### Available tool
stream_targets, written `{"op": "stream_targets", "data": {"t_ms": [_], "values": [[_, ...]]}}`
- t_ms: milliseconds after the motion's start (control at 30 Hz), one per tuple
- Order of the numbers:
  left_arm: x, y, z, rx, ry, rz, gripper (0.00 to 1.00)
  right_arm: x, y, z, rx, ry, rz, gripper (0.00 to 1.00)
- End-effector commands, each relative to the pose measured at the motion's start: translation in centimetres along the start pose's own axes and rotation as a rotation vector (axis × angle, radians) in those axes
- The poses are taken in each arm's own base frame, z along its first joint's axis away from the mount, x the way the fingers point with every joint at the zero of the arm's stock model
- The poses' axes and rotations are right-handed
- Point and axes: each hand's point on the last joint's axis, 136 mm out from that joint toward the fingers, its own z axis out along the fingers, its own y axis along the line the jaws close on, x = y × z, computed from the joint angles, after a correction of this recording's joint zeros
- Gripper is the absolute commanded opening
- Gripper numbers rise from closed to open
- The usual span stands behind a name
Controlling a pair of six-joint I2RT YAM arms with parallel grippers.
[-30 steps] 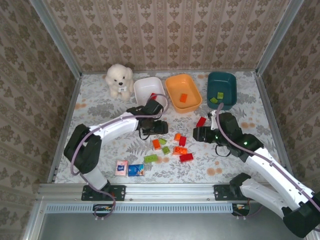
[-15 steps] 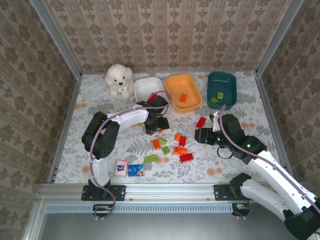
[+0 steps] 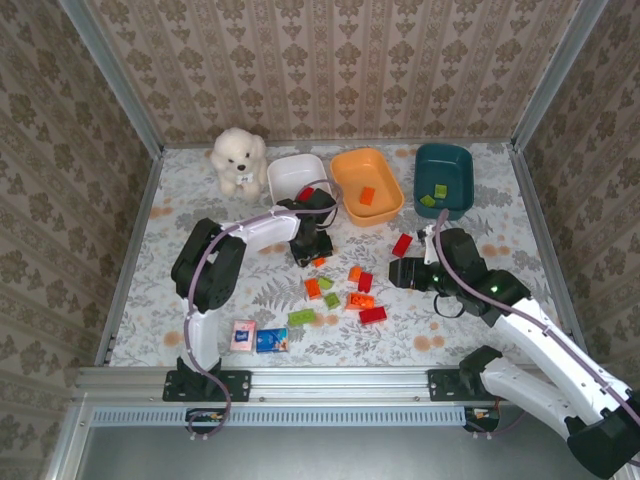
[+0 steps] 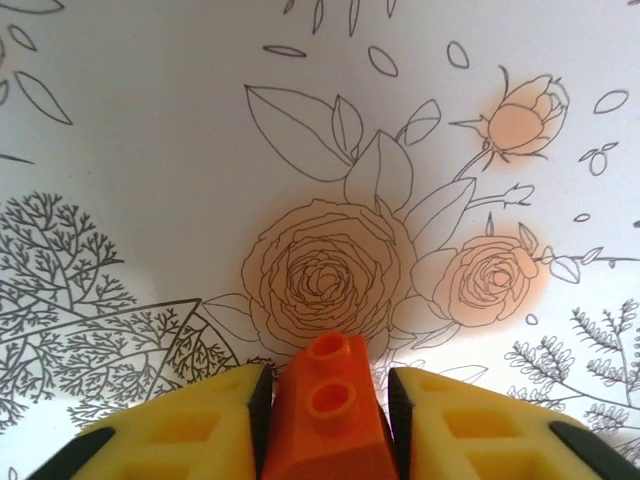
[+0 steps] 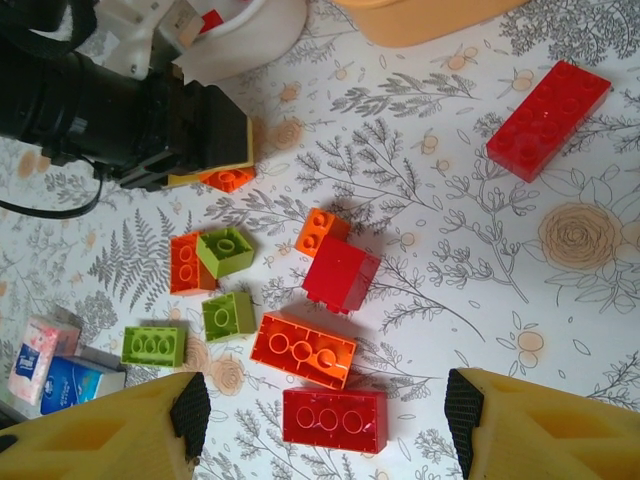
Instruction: Sort the legos into containers by color
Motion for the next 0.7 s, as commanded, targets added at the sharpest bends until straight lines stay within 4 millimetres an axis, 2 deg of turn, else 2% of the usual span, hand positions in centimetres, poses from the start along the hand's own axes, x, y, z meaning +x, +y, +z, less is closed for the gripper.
{"op": "stream_targets", "data": {"t_ms": [0, 67, 167, 300, 367, 500, 667], "values": [[-0.1, -0.6, -1.4, 0.006, -0.019, 0.014, 0.32, -0.2, 0.9, -0.3, -0.032, 0.012, -0.016, 0.66], [-0.2, -1.1, -2.5, 0.025, -0.035, 0.035, 0.31, -0.5, 1.2, -0.6, -0.039, 0.005, -0.023, 0.66], [-1.1, -2.4, -5.3, 0.060, -0.090, 0.087, 0.29, -2.0, 1.9, -1.7, -0.060, -0.053, -0.028, 0.67], [-3.7, -6.9, -8.8, 0.190, -0.182, 0.209, 0.28, -4.2, 2.3, -2.8, -0.055, -0.128, 0.002, 0.69], [-5.1, -9.4, -9.4, 0.236, -0.205, 0.281, 0.28, -5.1, 2.3, -3.1, -0.048, -0.145, 0.017, 0.69], [-7.9, -13.5, -8.8, 0.279, -0.235, 0.388, 0.28, -6.7, 2.5, -3.8, -0.037, -0.181, 0.032, 0.69], [-10.7, -16.8, -7.2, 0.314, -0.274, 0.446, 0.28, -7.4, 2.0, -4.7, -0.014, -0.211, 0.044, 0.69]]}}
